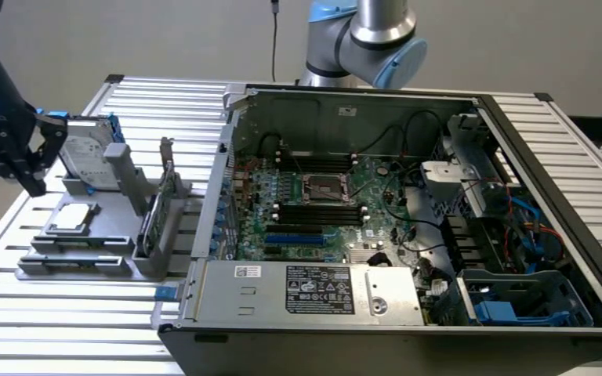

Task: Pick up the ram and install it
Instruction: 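Pick up the ram and move it above insertion slot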

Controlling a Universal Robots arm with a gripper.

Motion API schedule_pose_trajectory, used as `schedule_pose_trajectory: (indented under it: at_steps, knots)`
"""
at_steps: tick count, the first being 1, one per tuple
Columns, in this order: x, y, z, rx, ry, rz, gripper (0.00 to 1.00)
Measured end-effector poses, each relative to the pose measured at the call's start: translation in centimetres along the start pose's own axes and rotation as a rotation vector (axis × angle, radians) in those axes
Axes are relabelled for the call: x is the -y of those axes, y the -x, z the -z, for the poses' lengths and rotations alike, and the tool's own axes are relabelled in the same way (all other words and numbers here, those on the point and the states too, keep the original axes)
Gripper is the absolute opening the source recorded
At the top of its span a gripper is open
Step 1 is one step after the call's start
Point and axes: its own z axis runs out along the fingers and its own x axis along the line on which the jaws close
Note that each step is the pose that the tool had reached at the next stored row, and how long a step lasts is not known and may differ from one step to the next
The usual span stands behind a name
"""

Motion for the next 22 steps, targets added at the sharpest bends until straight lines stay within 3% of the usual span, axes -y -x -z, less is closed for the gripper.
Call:
schedule_pose_trajectory:
  at_steps: [22]
  knots:
    - [0.04,0.0,-1.34,-0.0144,-0.0064,0.399,0.11]
